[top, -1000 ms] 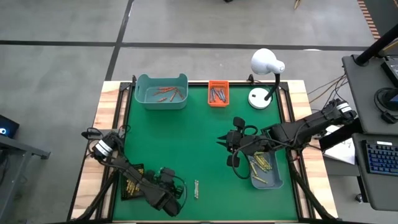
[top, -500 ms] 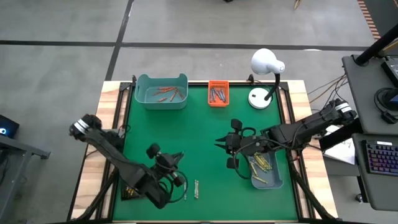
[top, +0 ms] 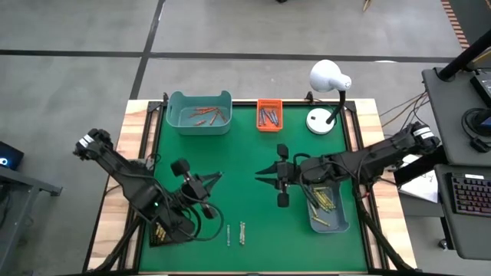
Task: Sort crayons
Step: Put the blue crayon into the orange bin
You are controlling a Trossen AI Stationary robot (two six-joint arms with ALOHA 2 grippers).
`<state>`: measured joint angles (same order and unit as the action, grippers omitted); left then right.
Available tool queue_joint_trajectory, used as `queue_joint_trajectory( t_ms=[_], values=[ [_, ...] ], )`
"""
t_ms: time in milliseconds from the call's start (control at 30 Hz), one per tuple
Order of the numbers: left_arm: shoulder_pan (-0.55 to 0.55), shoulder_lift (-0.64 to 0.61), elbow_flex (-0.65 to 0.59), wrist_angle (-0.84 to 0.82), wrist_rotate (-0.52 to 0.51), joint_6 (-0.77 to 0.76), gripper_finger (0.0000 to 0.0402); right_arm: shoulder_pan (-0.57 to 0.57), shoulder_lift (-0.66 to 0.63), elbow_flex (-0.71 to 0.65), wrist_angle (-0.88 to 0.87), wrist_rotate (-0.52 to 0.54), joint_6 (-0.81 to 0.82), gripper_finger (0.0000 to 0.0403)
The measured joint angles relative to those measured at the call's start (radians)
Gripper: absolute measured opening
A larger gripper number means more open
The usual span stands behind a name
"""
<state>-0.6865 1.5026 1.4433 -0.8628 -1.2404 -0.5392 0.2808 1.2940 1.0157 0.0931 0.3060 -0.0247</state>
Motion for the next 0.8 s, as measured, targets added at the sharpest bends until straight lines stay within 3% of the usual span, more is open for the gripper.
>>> queue_joint_trajectory(
  t_ms=[233,400,500,667,800],
  values=[
    [0.072,-0.05,-0.013,-0.065,0.009,0.053,0.0,-0.026,0.072,0.0,0.165,0.001,-0.044,0.0057],
    [0.114,-0.123,-0.091,0.048,0.111,0.192,0.0,-0.04,0.127,0.035,0.187,0.002,-0.047,0.0057],
    [0.118,-0.199,-0.197,0.3,0.23,0.356,0.0,-0.043,0.144,0.056,0.189,0.005,-0.054,0.0057],
    [0.118,-0.299,-0.464,0.945,0.497,0.627,0.0,-0.041,0.148,0.066,0.19,0.004,-0.053,0.0057],
    [0.119,-0.313,-0.646,1.386,0.592,0.741,0.0,-0.042,0.148,0.066,0.207,-0.032,-0.014,0.0058]
  ],
)
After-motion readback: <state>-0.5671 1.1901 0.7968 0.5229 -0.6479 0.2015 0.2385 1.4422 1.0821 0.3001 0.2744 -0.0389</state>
